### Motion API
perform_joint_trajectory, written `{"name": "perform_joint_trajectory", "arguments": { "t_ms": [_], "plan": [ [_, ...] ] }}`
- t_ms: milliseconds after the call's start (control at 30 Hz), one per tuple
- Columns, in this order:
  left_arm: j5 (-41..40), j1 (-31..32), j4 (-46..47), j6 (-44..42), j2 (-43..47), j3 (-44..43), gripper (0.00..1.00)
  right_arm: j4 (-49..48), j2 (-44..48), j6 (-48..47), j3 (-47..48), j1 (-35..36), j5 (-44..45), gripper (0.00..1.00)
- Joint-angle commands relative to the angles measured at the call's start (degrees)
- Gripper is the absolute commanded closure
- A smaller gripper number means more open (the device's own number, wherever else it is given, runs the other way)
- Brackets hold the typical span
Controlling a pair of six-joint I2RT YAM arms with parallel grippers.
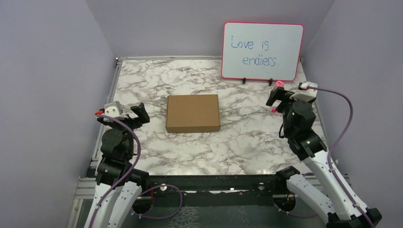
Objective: Fold the paper box
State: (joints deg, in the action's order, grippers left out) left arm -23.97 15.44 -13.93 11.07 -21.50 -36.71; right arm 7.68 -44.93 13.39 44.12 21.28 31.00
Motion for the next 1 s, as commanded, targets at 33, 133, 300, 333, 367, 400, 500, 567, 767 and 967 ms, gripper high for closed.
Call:
{"name": "perform_joint_trajectory", "arguments": {
  "t_ms": [33,133,300,333,367,400,500,567,767,967],
  "plan": [
    [-3.8,-0.3,5.9,0.5,6.3,3.9,0.01,0.3,8.1,-3.7,-3.6,0.1,6.9,0.0],
    [-4.9,-0.3,7.8,-1.4,7.8,5.1,0.01,-1.4,11.5,-5.5,-6.2,0.1,9.6,0.0],
    [-5.6,-0.4,9.4,-2.2,8.6,6.2,0.01,-5.9,14.8,-6.8,-10.4,0.1,11.0,0.0],
    [-5.6,-0.5,9.4,-2.2,8.6,6.2,0.01,-6.4,14.7,-7.1,-10.6,0.1,10.8,0.0],
    [-5.4,-0.5,9.4,-2.2,8.6,6.3,0.01,-6.6,14.5,-7.3,-10.5,0.1,10.7,0.0],
    [-5.0,-0.7,9.6,-2.2,8.6,6.5,0.01,-6.7,14.2,-7.5,-10.5,0.1,10.7,0.0],
    [-3.3,-1.4,9.8,-2.3,8.1,6.5,0.01,-7.0,13.6,-7.7,-10.5,0.2,10.2,0.0],
    [-2.6,-1.9,9.8,-2.0,7.9,6.4,0.01,-7.2,13.5,-7.7,-10.5,0.1,9.6,0.0],
    [-1.3,-3.7,10.5,-1.1,7.8,6.6,0.01,-7.2,13.6,-7.8,-10.7,0.1,8.8,0.0],
    [0.3,-4.4,10.6,-1.5,8.0,6.8,0.01,-7.2,13.5,-8.0,-10.7,0.1,8.7,0.0]
  ]
}}
